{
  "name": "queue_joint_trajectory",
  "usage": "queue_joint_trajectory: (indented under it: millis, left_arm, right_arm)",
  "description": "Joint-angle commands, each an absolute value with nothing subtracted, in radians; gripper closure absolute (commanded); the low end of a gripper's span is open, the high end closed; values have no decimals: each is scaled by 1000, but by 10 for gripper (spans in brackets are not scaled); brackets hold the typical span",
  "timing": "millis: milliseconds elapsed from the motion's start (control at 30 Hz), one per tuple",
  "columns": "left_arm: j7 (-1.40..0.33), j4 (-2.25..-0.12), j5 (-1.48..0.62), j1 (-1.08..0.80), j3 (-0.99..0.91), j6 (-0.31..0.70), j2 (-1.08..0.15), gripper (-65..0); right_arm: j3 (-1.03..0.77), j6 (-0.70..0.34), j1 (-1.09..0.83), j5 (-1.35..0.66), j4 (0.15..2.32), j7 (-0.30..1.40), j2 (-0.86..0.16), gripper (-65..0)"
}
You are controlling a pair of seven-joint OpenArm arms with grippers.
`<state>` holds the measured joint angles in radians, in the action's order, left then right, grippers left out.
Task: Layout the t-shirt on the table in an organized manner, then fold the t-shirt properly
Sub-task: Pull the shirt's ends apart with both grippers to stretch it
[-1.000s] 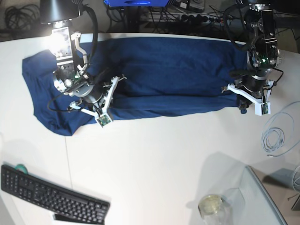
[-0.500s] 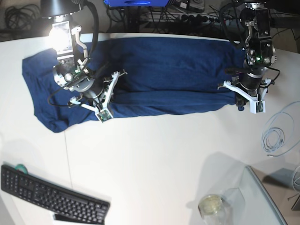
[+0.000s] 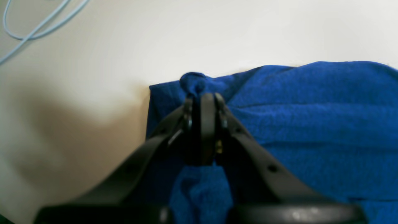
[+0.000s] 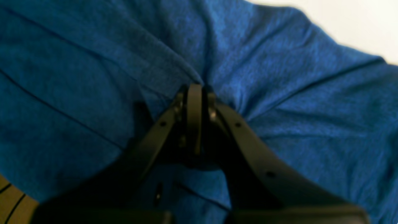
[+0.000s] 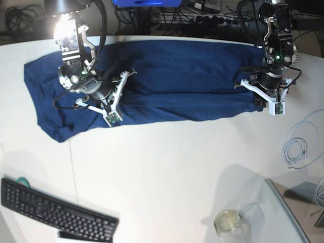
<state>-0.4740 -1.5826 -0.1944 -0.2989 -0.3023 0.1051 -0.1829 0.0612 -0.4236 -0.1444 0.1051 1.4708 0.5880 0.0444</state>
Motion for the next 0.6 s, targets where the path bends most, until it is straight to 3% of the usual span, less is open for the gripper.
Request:
queue_joint_trajectory:
  millis: [0,100,233,400,567]
  left_arm:
    - [-452,-1598,-197,-294,-306,102,-193,0]
    - [-452,-1598,-197,-294,-306,102,-193,0]
    - [-452,-1603,-196,-297,-306,102,-193,0]
    - [-452,-1606,-202,-311,-312,102,-193,0]
    - [-452,-1612,-206,-311,-318,102,-193,-237]
  right_arm:
    - [64,-424,-131,94,1494,576,48,-18]
    - [64,-424,-131,94,1506,588,48,-75]
    - [58,-424,-150,94,1583,610,48,-228]
    - [-33,-418,-116,94,1678,611,47,-309]
    - [-245,-418,54,94,1534,613,56,-386]
